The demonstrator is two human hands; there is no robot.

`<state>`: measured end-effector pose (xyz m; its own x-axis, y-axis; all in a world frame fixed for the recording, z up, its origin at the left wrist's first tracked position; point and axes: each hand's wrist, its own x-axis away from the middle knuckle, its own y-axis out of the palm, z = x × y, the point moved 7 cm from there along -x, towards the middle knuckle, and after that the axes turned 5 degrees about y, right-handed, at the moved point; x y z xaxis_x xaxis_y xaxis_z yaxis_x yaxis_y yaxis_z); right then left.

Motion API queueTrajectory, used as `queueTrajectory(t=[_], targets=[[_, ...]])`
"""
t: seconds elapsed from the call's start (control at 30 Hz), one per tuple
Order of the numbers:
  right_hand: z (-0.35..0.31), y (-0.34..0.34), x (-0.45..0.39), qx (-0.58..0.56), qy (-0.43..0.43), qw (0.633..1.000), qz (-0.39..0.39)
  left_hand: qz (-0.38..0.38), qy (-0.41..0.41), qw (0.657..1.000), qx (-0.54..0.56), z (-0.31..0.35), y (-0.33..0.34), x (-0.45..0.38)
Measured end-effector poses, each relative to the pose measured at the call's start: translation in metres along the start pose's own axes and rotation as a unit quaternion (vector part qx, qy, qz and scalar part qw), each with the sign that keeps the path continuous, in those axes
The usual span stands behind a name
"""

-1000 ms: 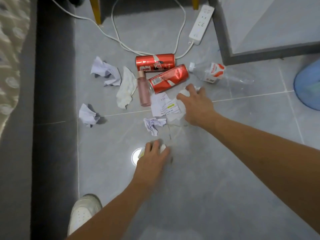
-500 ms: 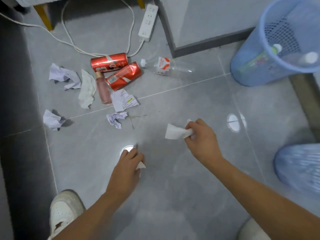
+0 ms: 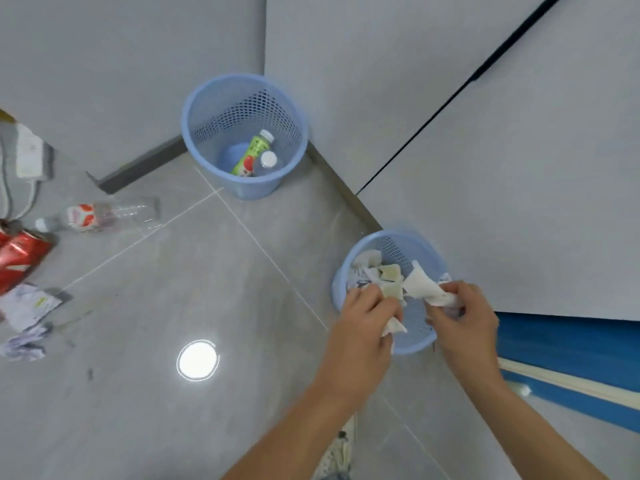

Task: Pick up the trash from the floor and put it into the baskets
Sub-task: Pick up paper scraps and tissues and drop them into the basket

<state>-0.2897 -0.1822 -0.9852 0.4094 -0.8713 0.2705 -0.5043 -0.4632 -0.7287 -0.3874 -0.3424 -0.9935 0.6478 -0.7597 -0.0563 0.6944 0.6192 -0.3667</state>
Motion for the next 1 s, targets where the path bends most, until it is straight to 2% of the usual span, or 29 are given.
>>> queueTrajectory(t=[0.1,0.17,0.23,0.27,0.33,0.4,0.5,0.57,0.63,0.7,0.8,0.83,0.9,0.97,1.0], targets=[[0.018,-0.001,-0.030,-0.022,0.018,0.998,-0.048,-0.023,-0.029,0.999,-0.010,-0.016,0.050,-0.033],[0.032,0.010,-0.043,-0.052,0.070,0.990,-0.108,-0.055,-0.122,0.991,0.005,-0.046,0.075,-0.041],[0.054,0.021,-0.047,-0.084,0.140,0.969,-0.185,-0.110,-0.222,0.969,0.001,-0.063,0.092,-0.035],[0.062,0.021,-0.045,-0.084,0.166,0.960,-0.209,-0.131,-0.247,0.960,-0.005,-0.064,0.093,-0.030],[0.064,0.015,-0.038,-0.041,0.170,0.958,-0.227,-0.139,-0.241,0.960,-0.021,-0.052,0.081,-0.022],[0.056,0.005,-0.030,0.028,0.145,0.964,-0.220,-0.115,-0.235,0.965,-0.027,-0.036,0.053,-0.010],[0.035,-0.010,-0.014,0.072,0.115,0.970,-0.199,-0.052,-0.247,0.967,-0.034,-0.009,-0.010,0.017],[0.010,-0.005,0.008,0.089,0.107,0.957,-0.255,-0.017,-0.251,0.966,-0.059,0.013,-0.059,0.041],[-0.015,0.015,0.028,0.058,0.162,0.932,-0.320,0.019,-0.269,0.959,-0.089,0.033,-0.111,0.066],[-0.054,0.030,0.052,0.040,0.172,0.913,-0.367,0.071,-0.309,0.943,-0.105,0.049,-0.164,0.094],[-0.116,0.050,0.094,0.134,0.039,0.900,-0.414,0.144,-0.340,0.922,-0.113,0.066,-0.240,0.130],[-0.129,0.065,0.103,0.135,0.038,0.901,-0.410,0.169,-0.344,0.917,-0.110,0.068,-0.263,0.141],[-0.134,0.115,0.119,0.194,-0.012,0.832,-0.520,0.216,-0.353,0.905,-0.104,0.065,-0.307,0.160],[-0.158,0.155,0.128,0.158,-0.076,0.821,-0.544,0.254,-0.368,0.889,-0.096,0.046,-0.344,0.181],[-0.190,0.170,0.142,0.165,-0.113,0.821,-0.535,0.268,-0.380,0.881,-0.089,0.032,-0.360,0.192]])
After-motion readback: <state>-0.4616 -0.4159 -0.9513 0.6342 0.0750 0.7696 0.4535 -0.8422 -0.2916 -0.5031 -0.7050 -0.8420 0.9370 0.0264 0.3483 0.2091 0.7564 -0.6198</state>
